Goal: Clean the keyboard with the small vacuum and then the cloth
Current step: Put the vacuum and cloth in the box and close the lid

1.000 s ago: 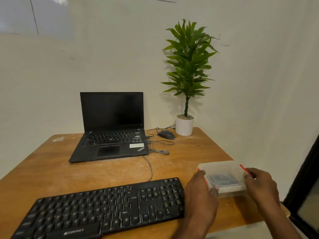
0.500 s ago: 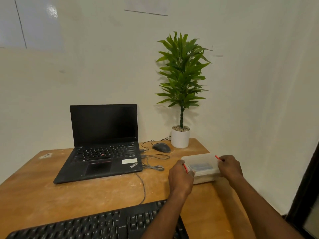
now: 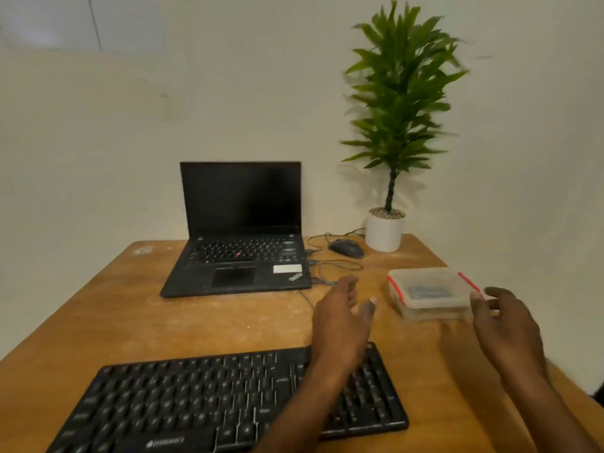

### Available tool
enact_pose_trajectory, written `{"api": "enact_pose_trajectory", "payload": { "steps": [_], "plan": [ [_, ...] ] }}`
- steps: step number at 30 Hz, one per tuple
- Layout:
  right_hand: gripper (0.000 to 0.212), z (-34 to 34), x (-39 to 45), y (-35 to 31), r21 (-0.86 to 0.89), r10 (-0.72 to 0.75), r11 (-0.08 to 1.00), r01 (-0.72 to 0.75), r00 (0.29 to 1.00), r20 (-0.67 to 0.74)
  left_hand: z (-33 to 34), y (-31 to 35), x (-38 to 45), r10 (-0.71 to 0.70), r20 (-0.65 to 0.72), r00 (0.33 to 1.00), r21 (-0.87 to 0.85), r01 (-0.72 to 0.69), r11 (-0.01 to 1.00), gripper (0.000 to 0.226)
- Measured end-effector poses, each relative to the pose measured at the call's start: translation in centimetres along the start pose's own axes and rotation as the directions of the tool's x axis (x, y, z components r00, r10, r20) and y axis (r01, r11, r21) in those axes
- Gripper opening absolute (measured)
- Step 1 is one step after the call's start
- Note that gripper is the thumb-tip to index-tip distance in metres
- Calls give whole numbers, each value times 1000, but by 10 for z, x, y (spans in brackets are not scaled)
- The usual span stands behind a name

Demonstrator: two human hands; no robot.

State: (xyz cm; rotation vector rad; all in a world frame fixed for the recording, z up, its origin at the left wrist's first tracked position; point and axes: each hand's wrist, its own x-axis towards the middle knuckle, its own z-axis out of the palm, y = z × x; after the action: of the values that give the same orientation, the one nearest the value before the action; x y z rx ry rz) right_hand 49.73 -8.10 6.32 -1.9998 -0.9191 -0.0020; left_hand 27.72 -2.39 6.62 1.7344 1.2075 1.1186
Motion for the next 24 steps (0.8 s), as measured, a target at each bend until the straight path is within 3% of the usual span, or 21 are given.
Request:
{"api": "enact_pose_trajectory", "payload": {
  "steps": [8,16,21,24],
  "plan": [
    [39,14,-121,-35,46,12,999,-27,956,293,-124,-40,-93,-118,-206,971,52,132,990,50],
    [48,36,-154,-43,-132,-100,981,142,953,287,-214,-73,-131,-158,-428,890,246,283,927,52],
    [44,41,-158,-47,-197,-59,972,130,942,330,-243,-103,-139,-230,-441,868,460,439,772,57],
    [42,47,-158,-45,-155,-41,983,102,935,351,-249,-121,-136,-329,-435,838,430,514,742,54]
  ]
}}
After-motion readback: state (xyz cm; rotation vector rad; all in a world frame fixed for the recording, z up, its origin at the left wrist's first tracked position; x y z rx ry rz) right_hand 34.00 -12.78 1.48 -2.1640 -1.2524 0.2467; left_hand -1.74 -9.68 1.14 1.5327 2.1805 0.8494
